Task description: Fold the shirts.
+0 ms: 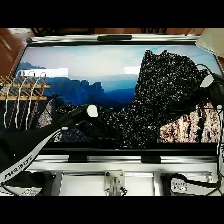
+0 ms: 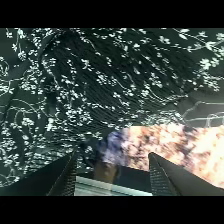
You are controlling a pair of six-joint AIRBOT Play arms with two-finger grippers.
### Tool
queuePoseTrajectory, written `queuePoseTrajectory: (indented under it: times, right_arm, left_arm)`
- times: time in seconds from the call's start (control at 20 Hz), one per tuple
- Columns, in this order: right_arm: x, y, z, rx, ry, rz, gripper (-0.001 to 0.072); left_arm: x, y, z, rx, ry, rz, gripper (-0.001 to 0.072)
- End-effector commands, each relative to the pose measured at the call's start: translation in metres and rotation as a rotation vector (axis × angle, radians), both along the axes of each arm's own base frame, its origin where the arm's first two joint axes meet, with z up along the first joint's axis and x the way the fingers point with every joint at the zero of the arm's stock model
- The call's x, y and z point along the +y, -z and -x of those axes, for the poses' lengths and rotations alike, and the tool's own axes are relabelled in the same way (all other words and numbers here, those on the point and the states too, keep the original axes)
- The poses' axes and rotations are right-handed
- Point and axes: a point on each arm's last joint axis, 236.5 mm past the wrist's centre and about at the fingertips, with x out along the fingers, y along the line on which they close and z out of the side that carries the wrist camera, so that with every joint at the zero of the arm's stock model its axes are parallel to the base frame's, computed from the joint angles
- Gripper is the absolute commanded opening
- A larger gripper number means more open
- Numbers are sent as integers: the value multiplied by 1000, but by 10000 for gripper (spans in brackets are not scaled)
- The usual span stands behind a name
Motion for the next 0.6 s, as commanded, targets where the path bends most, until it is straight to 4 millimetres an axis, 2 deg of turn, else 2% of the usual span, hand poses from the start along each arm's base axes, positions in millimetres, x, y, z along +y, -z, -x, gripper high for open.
queuePoseTrajectory:
  times: [0.0,0.15,0.2,0.25,0.35,0.4,0.45,0.55]
  right_arm:
    - [14,-1,-5,-30,-27,-64,571]
    - [21,6,-5,-23,-83,-19,571]
    - [29,11,-6,-16,-105,-19,571]
    - [37,16,-7,-14,-131,-13,571]
    - [44,29,-9,-6,-199,44,571]
    - [46,35,-8,4,-232,75,571]
    - [50,41,-7,17,-259,92,571]
    - [56,50,-8,28,-279,112,571]
  left_arm:
    - [-20,5,-4,-10,-74,28,575]
    - [-32,18,17,75,-65,28,573]
    - [-34,21,20,78,-62,27,522]
    - [-37,21,21,74,-61,29,393]
    - [-38,21,20,68,-66,33,217]
    - [-38,21,18,65,-71,34,97]
    - [-38,21,16,63,-77,35,54]
    - [-36,21,9,57,-94,37,53]
